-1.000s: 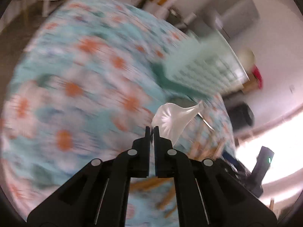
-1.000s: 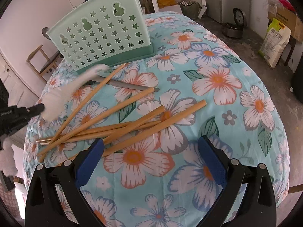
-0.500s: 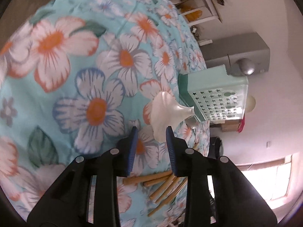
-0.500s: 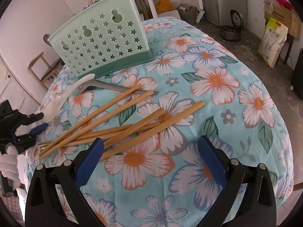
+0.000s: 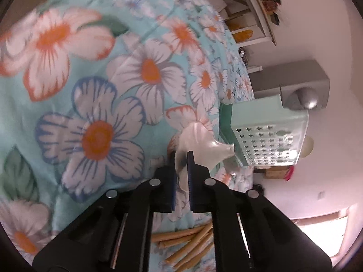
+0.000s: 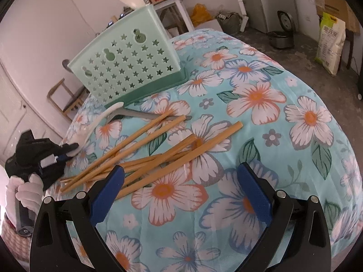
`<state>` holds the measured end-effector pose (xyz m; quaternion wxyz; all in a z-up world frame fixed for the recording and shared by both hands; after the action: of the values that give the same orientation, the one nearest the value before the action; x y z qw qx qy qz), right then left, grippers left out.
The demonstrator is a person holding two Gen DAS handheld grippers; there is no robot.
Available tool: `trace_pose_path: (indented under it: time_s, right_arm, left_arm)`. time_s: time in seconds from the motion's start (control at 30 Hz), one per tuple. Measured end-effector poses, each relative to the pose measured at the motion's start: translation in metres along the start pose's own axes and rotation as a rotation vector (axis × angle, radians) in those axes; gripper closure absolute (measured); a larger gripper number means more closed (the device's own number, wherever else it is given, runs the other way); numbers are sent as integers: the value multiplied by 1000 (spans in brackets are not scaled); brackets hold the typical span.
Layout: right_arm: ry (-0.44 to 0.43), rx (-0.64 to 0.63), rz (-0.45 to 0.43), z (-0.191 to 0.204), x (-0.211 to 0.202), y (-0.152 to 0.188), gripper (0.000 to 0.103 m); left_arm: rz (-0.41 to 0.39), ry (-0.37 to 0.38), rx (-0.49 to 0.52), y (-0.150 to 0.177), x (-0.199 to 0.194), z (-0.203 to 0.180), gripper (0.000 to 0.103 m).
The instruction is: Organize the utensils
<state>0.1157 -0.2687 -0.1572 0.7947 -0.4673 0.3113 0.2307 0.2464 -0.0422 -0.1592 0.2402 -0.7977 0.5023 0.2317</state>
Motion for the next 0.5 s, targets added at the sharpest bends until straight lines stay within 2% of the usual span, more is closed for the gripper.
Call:
trace_pose_path:
  time_s: [0.1,0.17,0.27,0.37,0.4,0.5]
  right_arm:
    - [31,-61,-13,7,-9,-6,6]
    - [56,-163,-62,21,-18,-17,7]
    - [99,-370,-163,53,-29,-39,10]
    - [154,-588,-205,88,-19,-55,18]
    - [166,-633,-212,95,-16,-58,19]
    - [230,-874,-230,126,8,-60,26]
  left_arm:
    - [-38,-75,136,-6,-17,-2,96]
    - [-73,-135,235,-11,-29,-5,96]
    - [-119,-190,333,-18,-44,-7,96]
    - [-150,-209,368,-23,-52,-5,95]
    - [-155,-208,371,-23,-53,-4,95]
    - [-160,-204,377,-24,-54,1,95]
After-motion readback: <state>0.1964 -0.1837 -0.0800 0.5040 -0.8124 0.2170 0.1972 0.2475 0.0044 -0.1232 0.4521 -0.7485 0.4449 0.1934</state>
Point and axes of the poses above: each gripper's, at about its wrist camera, not at the fingertips, and x roughly the way its jaws point, z to its left, y to its underside, the point moved 10 cm from there along x, roughly the way its jaws point, and after that the axes turned 1 degree about y, right-handed, at the moved point
